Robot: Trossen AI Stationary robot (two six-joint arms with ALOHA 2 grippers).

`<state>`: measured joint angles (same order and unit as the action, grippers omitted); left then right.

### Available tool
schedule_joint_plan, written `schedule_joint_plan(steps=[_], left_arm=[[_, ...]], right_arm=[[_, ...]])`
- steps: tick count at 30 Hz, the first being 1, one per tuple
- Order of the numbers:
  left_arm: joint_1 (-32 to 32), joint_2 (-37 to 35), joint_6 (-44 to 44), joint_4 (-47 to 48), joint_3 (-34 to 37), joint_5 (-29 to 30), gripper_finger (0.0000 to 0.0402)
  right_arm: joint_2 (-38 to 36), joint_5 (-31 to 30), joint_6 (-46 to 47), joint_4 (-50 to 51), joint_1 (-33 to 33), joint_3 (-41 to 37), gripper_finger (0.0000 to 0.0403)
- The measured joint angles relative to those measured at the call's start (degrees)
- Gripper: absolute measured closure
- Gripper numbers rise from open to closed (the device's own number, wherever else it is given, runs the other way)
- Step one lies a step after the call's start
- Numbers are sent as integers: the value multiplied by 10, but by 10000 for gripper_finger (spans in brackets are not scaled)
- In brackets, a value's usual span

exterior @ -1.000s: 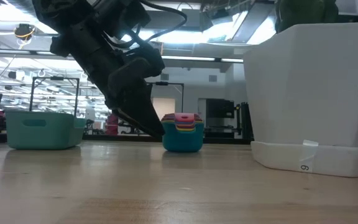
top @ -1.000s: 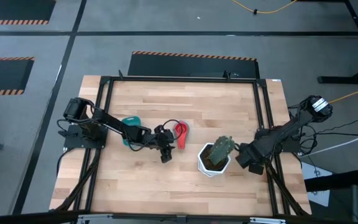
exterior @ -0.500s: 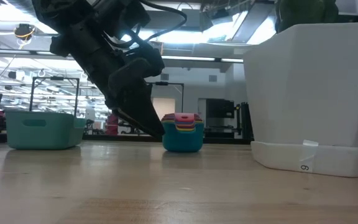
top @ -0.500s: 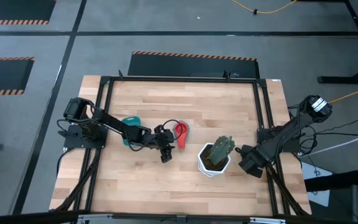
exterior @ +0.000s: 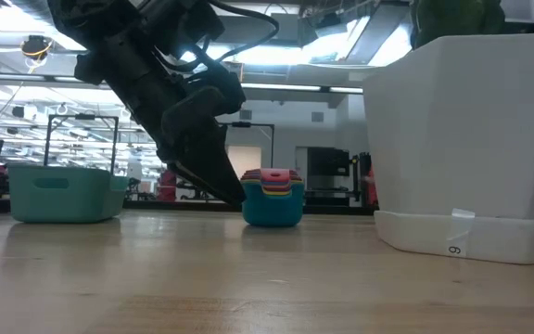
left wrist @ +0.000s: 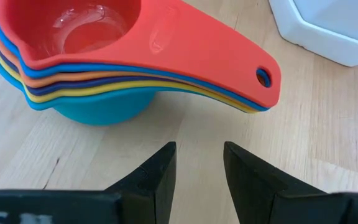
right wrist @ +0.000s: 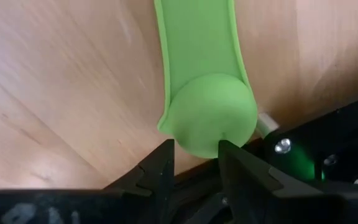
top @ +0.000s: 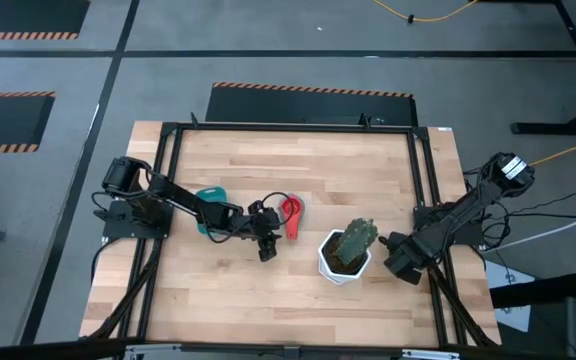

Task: Nest measuring cups in basket
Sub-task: Stack the green measuring cup on top of the red measuring cup

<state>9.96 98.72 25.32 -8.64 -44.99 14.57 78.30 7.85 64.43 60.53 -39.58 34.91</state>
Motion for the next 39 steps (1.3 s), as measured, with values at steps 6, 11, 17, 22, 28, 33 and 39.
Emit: schedule_joint_plan(steps=[6, 11, 17, 22, 28, 33, 39], left_arm=[[0, 0, 0, 0, 0, 0, 273], [0, 0, 0, 0, 0, 0, 273], [0, 0, 0, 0, 0, 0, 273], [0, 0, 0, 0, 0, 0, 273], [0, 0, 0, 0, 0, 0, 273], [0, 0, 0, 0, 0, 0, 273], [0, 0, 0, 0, 0, 0, 273]], right_arm=[[0, -8, 1, -5, 22, 1, 273], [0, -45, 0, -8, 53, 6, 273], [2, -135, -7, -28, 93, 39, 273], [2, -184, -8, -19, 131, 49, 273], [1, -194, -60, -14, 176, 49, 273], [-3, -191, -119, -13, 195, 61, 273], [-28, -190, -224, -12, 223, 87, 273]])
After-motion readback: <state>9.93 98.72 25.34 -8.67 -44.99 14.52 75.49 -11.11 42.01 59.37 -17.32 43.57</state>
